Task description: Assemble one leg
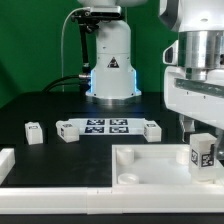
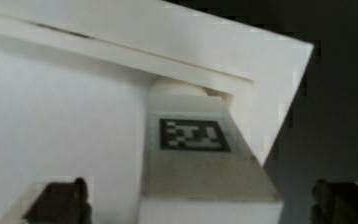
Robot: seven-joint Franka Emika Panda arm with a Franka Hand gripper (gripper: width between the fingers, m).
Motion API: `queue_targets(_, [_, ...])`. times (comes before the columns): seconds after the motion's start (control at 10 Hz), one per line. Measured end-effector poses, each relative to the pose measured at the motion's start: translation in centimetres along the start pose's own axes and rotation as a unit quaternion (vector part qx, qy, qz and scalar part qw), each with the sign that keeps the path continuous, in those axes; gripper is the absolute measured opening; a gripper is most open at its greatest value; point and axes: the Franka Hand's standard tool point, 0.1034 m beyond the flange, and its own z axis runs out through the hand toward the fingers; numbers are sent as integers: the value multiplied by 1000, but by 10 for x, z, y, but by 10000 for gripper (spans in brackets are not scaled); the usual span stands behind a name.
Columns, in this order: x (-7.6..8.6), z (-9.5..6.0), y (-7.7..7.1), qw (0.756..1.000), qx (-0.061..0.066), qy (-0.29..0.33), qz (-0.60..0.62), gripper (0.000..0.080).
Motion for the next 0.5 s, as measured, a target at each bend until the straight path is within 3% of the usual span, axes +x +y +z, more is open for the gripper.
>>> queue_targets(0.2, [6,0,0,989,4,4,-151,648])
queue_targets(0.5, [10,0,1,943,1,6,-334,648])
